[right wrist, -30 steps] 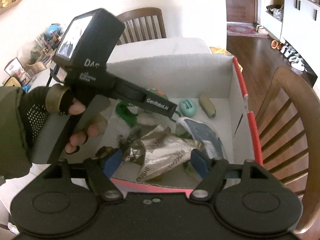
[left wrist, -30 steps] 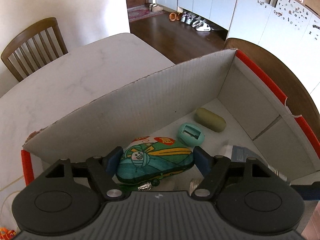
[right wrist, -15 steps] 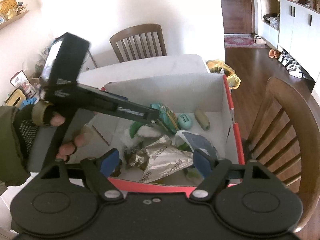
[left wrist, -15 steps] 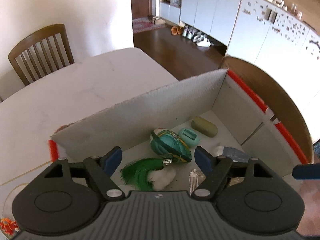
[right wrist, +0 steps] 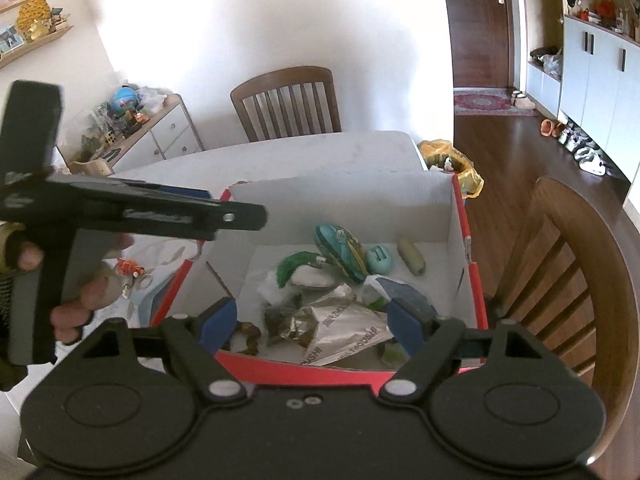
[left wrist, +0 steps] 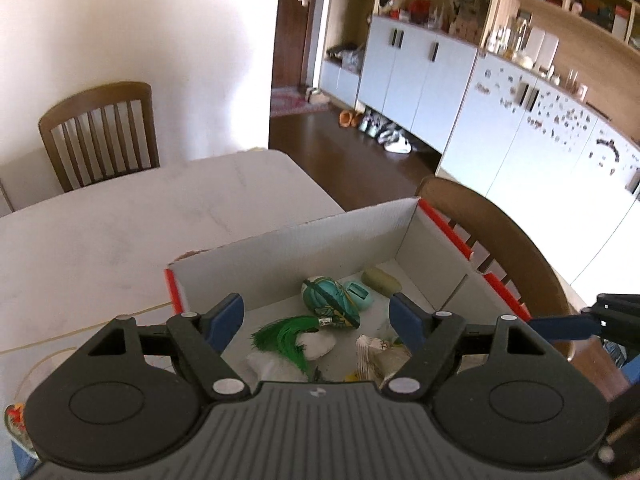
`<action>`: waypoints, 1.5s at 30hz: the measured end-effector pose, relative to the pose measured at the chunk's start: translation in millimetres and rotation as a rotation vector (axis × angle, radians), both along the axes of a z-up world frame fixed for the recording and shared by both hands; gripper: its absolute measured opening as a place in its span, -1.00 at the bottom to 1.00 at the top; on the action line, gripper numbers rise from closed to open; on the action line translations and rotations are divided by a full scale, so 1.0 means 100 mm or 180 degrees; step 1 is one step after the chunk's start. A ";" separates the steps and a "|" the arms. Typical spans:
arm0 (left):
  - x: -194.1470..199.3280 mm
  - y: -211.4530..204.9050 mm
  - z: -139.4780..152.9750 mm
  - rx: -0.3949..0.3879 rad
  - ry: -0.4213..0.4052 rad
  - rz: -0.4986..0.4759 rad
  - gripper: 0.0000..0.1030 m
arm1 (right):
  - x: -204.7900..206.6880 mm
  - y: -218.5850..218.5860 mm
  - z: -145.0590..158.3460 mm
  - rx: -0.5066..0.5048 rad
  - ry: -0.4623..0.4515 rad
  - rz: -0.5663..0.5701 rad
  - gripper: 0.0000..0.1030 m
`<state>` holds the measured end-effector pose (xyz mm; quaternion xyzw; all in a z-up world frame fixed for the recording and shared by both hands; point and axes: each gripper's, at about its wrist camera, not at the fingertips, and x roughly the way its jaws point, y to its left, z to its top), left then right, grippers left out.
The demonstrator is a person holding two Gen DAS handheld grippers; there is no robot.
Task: Organize objects
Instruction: 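Open both tools to drop the pouch and foil packet into the box, then withdraw both tools from the box back over the placemat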
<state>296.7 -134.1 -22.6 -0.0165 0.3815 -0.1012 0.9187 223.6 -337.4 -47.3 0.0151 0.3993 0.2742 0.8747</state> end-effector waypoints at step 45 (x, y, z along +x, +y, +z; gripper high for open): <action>-1.24 2.68 -0.08 -0.0239 -0.0147 0.0528 1.00 | -0.44 2.39 0.13 -0.0007 -0.0058 0.0336 0.98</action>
